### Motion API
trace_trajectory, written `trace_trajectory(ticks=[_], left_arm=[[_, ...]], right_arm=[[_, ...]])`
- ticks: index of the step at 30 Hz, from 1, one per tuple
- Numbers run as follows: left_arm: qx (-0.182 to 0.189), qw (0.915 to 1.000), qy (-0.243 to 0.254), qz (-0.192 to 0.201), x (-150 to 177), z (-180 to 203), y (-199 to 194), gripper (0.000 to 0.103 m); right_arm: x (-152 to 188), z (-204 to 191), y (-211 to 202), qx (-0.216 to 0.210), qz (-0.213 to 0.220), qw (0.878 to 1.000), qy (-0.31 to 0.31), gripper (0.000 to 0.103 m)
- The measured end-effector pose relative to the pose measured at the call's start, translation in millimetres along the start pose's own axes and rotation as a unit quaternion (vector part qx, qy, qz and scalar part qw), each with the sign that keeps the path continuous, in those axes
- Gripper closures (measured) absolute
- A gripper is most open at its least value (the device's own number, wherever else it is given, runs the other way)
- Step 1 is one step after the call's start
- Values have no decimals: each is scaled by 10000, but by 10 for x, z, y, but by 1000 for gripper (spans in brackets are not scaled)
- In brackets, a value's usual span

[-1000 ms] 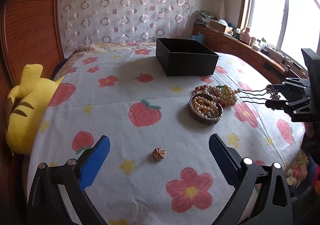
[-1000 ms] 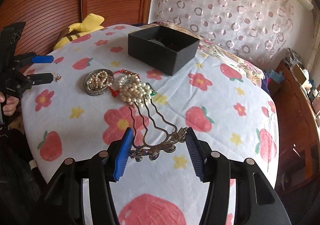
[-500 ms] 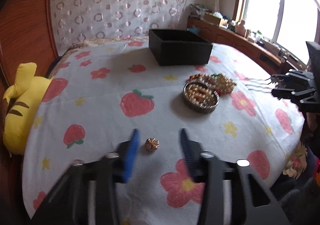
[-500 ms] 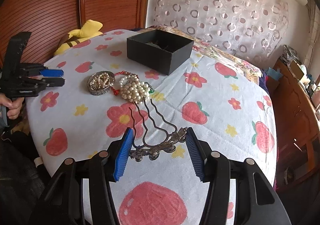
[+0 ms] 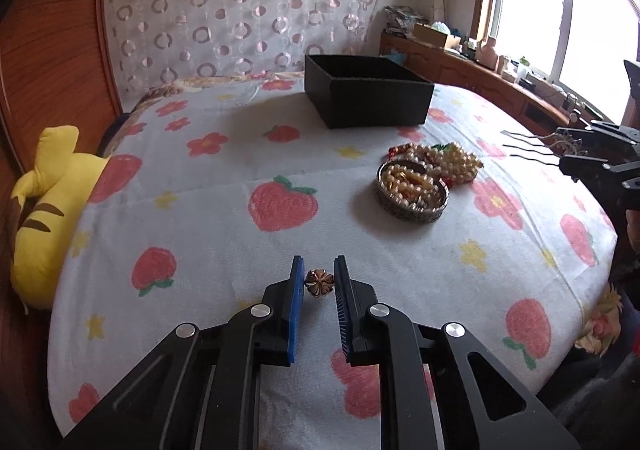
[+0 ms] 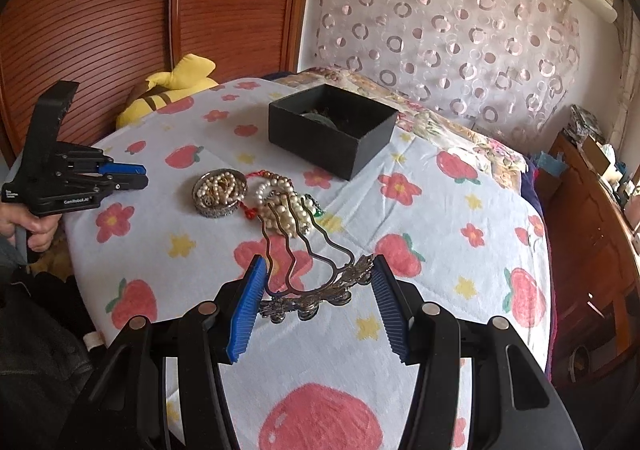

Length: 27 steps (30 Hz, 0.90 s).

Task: Organize jewelry
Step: 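Grasp the small gold charm with the left tool while the right tool carries the comb, then drop the hair comb into the box with the right tool while the left tool drops the charm in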

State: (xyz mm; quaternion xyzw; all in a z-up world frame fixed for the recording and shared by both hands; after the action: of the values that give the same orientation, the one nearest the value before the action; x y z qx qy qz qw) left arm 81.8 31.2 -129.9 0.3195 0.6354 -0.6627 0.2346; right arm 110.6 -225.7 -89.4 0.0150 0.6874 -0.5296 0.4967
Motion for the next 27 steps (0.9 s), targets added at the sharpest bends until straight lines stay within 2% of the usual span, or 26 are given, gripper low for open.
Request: trace_trajectory(ticks=[11, 22, 27], left_arm=[[140, 9993, 94, 344, -456, 64, -53, 89], [132, 9979, 159, 611, -982, 110, -7, 89], [80, 9975, 222, 673, -1166, 124, 37, 89]], right_arm=[[-392, 108, 199, -8, 269, 9996, 74, 47], [-978, 420, 612, 45, 534, 9981, 317, 47], [-1200, 546, 863, 53, 498, 9979, 401, 47]])
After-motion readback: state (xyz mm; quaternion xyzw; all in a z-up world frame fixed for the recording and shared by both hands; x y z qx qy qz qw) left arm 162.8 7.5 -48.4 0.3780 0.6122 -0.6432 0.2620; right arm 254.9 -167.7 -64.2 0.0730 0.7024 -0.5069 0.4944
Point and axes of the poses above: each gripper's, at about its wrist camera, not at the fingertips, and y roughly the way its jaws point, z to its right, x to its underside, the point moved 4 cm from there along y, roughly the way its jaws point, and after that the axes turned 5 degrees about -x, right-handed, at the moved point
